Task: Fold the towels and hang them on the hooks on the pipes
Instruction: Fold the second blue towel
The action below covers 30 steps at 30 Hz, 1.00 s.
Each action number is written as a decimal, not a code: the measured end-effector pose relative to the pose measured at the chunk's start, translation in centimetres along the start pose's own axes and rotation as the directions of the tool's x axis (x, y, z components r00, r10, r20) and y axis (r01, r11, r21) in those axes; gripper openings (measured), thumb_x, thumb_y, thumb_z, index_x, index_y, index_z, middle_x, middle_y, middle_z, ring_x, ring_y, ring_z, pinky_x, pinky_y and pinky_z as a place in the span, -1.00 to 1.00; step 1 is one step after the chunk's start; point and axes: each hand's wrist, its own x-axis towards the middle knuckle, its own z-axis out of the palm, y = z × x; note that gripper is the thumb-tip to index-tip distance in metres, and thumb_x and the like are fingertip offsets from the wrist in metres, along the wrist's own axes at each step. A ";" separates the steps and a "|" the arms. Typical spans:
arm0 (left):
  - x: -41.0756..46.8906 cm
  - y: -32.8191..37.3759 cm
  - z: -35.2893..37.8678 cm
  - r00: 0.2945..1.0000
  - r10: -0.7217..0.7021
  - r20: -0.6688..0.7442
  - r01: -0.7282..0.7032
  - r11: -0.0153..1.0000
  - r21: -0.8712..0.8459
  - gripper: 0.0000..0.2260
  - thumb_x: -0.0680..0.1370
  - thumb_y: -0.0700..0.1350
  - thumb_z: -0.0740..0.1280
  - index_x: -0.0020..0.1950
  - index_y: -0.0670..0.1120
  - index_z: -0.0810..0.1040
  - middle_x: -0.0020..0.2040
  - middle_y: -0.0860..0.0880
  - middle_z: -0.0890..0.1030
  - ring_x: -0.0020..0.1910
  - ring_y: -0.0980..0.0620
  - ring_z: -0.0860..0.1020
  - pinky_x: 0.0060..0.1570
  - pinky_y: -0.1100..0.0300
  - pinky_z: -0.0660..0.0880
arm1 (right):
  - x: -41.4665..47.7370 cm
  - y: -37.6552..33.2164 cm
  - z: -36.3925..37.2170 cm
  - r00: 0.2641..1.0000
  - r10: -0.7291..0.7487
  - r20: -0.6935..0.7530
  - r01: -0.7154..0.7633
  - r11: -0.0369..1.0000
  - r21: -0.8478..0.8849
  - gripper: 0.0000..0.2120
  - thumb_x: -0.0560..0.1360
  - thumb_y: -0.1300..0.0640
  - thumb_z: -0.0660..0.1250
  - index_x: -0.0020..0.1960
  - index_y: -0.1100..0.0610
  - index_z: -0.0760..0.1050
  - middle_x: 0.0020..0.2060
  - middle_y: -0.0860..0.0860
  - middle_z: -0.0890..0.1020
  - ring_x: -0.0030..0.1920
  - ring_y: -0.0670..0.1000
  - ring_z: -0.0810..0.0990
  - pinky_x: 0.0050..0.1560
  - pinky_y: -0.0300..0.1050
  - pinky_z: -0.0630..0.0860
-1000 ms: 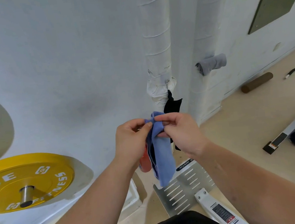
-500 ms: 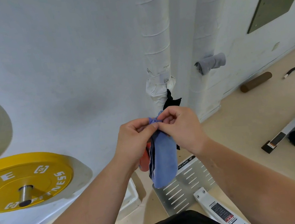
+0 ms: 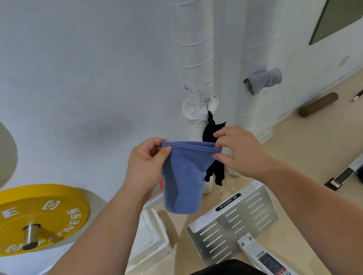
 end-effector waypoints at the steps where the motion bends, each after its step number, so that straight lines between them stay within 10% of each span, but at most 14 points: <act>1: 0.2 -0.3 -0.3 1.000 0.008 -0.019 -0.008 1.000 0.030 -0.89 0.60 -0.27 0.36 -0.01 -0.12 0.67 -0.13 0.04 0.71 -0.17 0.18 0.61 -0.09 0.29 0.54 | 0.1 -0.1 -0.4 1.000 -0.021 0.014 0.021 1.000 0.018 -0.87 0.50 0.02 0.46 -0.09 0.08 0.63 0.11 0.03 0.65 0.20 0.09 0.54 0.22 0.03 0.45; 6: 1.1 -1.8 -1.4 0.999 -0.008 -0.054 0.014 0.993 0.113 -0.88 0.62 -0.25 0.33 -0.01 -0.10 0.66 -0.13 0.01 0.69 -0.16 0.11 0.59 -0.07 0.22 0.54 | 0.1 -1.2 -1.0 0.996 0.064 0.058 -0.082 0.911 0.403 -0.83 0.46 0.12 0.50 -0.19 0.01 0.51 0.00 -0.10 0.71 0.04 -0.14 0.65 0.15 -0.07 0.56; 12: 1.5 -1.4 -1.9 0.997 -0.067 0.043 0.061 0.990 0.131 -0.84 0.61 -0.30 0.30 0.00 -0.12 0.66 -0.14 -0.08 0.71 -0.16 0.05 0.62 0.01 0.11 0.60 | 0.5 -2.3 -0.9 0.979 0.182 0.093 -0.185 0.597 0.781 -0.79 0.48 0.31 0.46 -0.05 0.06 0.50 -0.19 0.20 0.67 -0.15 0.08 0.66 0.00 -0.01 0.58; 21: 2.4 2.6 1.7 0.883 0.044 0.468 -0.289 0.837 0.466 -0.56 0.48 -0.13 0.52 0.33 0.11 0.56 -0.03 0.11 0.68 -0.05 0.21 0.64 -0.01 0.36 0.53 | 0.6 -3.6 -1.0 0.984 0.133 0.115 -0.173 0.622 0.764 -0.54 0.48 0.31 0.48 0.25 -0.04 0.43 -0.16 0.01 0.74 -0.07 0.00 0.73 0.14 -0.10 0.62; 30: 2.6 3.7 4.0 0.935 0.178 0.306 -0.309 0.831 0.462 -0.90 0.55 -0.20 0.39 -0.08 -0.04 0.68 -0.18 0.06 0.69 -0.21 0.15 0.59 -0.19 0.33 0.48 | 0.3 -0.5 1.1 0.956 0.174 0.235 -0.286 0.722 0.630 -0.71 0.39 0.09 0.55 0.06 0.08 0.58 -0.16 0.03 0.71 -0.13 0.05 0.67 -0.06 0.04 0.59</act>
